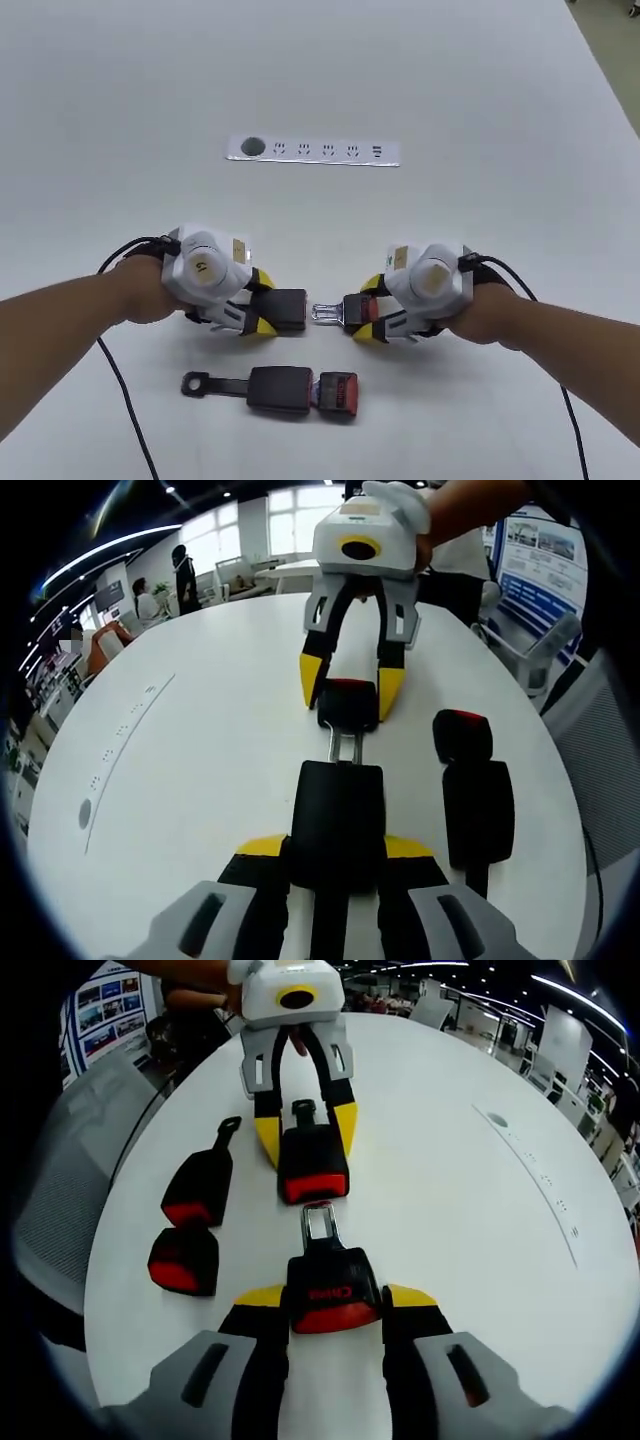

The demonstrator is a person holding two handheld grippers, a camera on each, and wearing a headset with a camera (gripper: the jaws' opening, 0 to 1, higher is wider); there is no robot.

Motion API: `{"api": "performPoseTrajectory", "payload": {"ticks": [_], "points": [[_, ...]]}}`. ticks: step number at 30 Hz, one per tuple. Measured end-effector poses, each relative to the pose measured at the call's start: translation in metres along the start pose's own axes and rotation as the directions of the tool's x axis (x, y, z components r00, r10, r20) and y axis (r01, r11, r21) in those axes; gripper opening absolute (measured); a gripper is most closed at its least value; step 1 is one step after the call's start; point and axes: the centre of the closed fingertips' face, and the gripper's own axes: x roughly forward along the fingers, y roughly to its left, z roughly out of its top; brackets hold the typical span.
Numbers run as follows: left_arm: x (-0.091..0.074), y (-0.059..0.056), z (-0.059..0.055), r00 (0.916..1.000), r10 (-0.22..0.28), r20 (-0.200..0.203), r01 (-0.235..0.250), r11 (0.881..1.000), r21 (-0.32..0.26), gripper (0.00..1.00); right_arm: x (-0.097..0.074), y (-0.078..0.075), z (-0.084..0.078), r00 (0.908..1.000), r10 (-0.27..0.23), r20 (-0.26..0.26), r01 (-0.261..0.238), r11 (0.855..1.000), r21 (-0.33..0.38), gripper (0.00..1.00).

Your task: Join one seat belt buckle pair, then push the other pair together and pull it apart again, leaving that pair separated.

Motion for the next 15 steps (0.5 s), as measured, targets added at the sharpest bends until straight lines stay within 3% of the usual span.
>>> {"api": "performPoseTrajectory", "payload": {"ticks": [11, 15], "points": [[0.001, 0.001, -0.003, 0.9996, -0.015, -0.022, 0.016, 1.0, 0.016, 0.34, 0.02, 0.007, 0.018, 0.9999, 0.002, 0.016, -0.002, 1.0, -0.017, 0.34], [0.0, 0.0, -0.001, 0.9995, -0.022, -0.025, 0.023, 0.999, 0.027, 0.34, 0.019, 0.006, 0.014, 0.9998, 0.003, 0.018, -0.003, 1.0, -0.008, 0.34]]}}
